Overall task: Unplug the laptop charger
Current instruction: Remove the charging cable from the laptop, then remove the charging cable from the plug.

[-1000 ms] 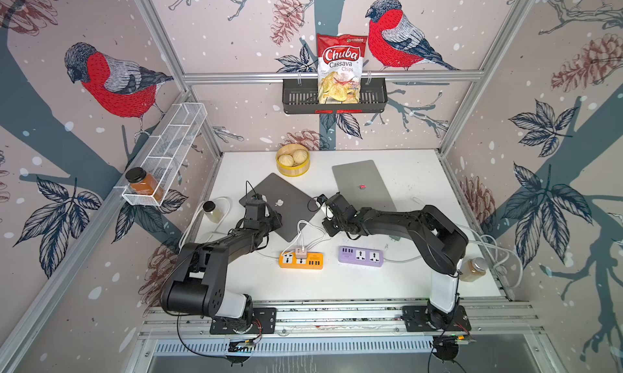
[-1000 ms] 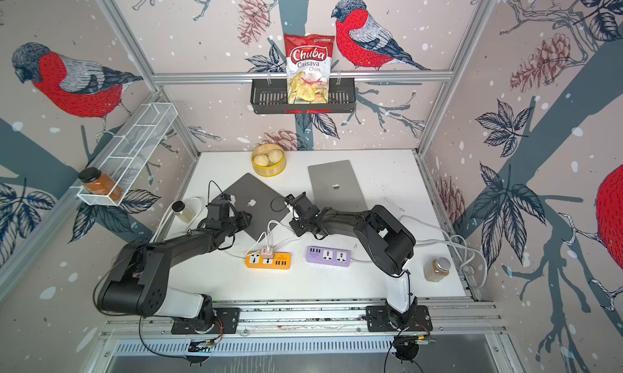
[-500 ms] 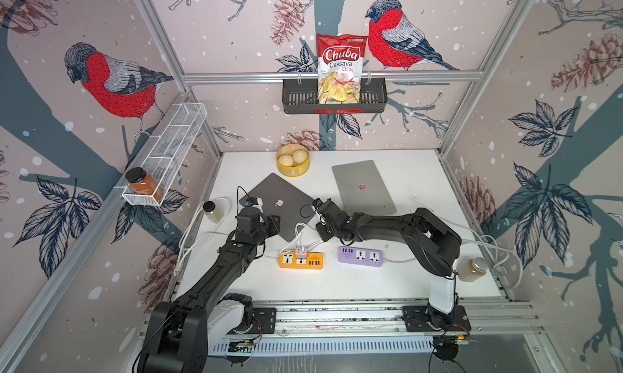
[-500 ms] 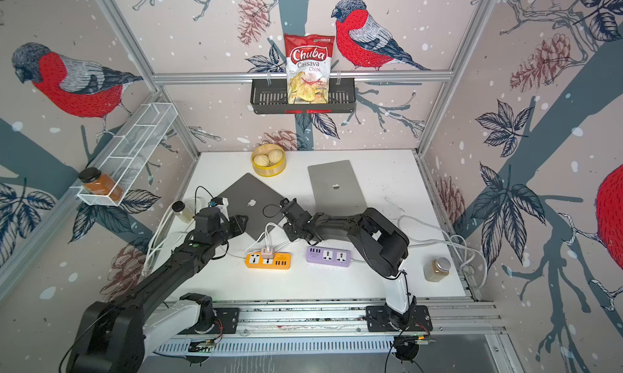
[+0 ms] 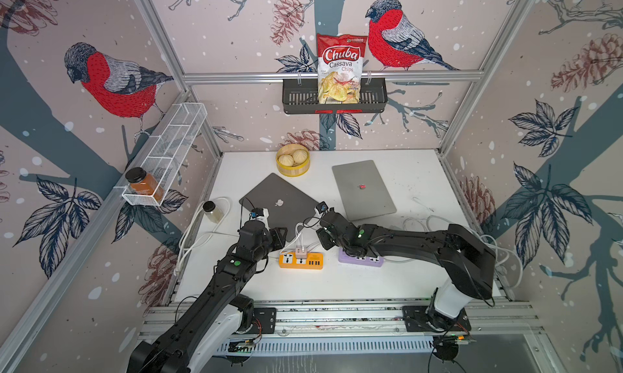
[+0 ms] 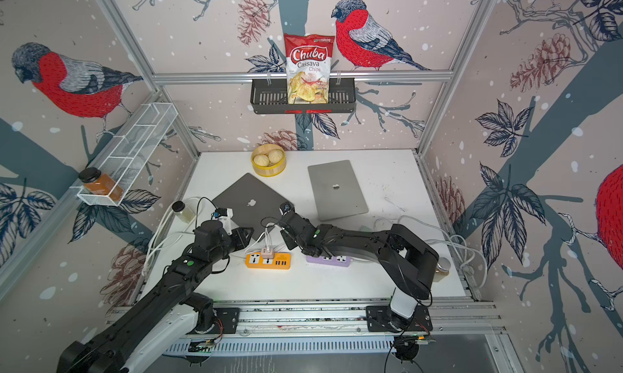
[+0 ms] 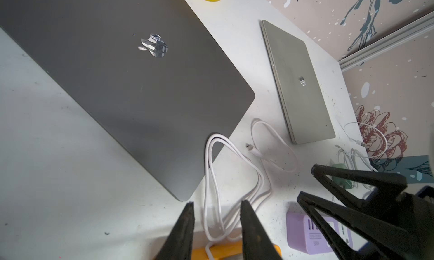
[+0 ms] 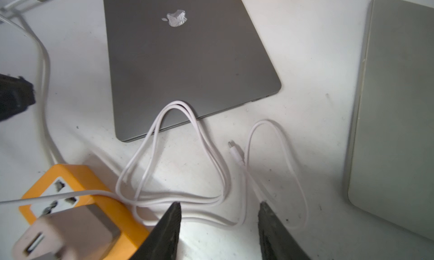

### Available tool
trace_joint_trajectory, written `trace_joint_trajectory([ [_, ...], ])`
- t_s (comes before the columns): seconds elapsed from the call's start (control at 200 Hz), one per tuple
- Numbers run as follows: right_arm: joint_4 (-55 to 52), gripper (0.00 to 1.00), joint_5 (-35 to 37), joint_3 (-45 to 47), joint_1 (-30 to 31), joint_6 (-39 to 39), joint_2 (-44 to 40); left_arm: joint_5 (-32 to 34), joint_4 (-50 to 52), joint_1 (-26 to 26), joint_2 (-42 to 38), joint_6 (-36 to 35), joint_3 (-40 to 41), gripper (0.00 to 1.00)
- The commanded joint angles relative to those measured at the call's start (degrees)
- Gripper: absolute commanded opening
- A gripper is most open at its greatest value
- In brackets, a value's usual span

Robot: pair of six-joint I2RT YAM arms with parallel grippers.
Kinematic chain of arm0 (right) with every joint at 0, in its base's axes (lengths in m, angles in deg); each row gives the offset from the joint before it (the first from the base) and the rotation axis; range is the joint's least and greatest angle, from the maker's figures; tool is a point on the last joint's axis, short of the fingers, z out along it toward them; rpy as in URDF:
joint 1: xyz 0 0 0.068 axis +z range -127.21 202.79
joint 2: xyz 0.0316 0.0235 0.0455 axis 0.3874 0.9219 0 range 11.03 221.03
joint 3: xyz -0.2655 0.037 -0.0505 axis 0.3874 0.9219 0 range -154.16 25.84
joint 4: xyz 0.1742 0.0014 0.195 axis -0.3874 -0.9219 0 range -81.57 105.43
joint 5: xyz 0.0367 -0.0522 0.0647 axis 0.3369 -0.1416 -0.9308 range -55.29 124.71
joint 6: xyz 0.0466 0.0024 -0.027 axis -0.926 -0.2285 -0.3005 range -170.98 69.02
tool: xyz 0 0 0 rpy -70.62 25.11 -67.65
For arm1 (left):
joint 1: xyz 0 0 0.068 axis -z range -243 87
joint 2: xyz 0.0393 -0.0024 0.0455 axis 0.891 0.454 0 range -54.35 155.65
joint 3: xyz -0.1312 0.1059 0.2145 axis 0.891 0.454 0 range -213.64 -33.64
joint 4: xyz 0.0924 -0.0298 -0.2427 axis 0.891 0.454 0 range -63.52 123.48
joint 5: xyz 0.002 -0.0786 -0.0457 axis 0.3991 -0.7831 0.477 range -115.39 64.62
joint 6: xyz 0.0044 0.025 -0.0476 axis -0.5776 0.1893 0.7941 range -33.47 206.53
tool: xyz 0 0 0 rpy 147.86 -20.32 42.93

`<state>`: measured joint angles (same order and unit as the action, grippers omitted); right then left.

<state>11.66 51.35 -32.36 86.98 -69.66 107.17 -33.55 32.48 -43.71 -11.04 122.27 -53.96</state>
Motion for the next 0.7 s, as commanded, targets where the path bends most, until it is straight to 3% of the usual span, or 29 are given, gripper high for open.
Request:
trace_joint_trajectory([
  [0.0, -1.7, 0.55, 3.9, 0.3, 2.8, -5.1, -1.6, 2.4, 4.2, 0.9, -2.9, 1.0, -1.3, 0.34],
  [0.19, -2.4, 0.54, 6.5, -0.5, 7.9, -9.9, -2.3, 5.3, 7.4, 2.9, -6.2, 1.5, -3.1, 0.35],
  [0.49, -3.1, 0.54, 8.0, -5.0, 11.5, -10.0, 1.5, 0.8, 1.5, 2.9, 5.3, -2.0, -2.4, 0.39],
  [0.695, -3.7, 0.53, 7.9, -5.1, 12.3, -10.1, 2.0, -0.7, -2.1, 2.9, 3.5, -3.6, 0.1, 0.4],
])
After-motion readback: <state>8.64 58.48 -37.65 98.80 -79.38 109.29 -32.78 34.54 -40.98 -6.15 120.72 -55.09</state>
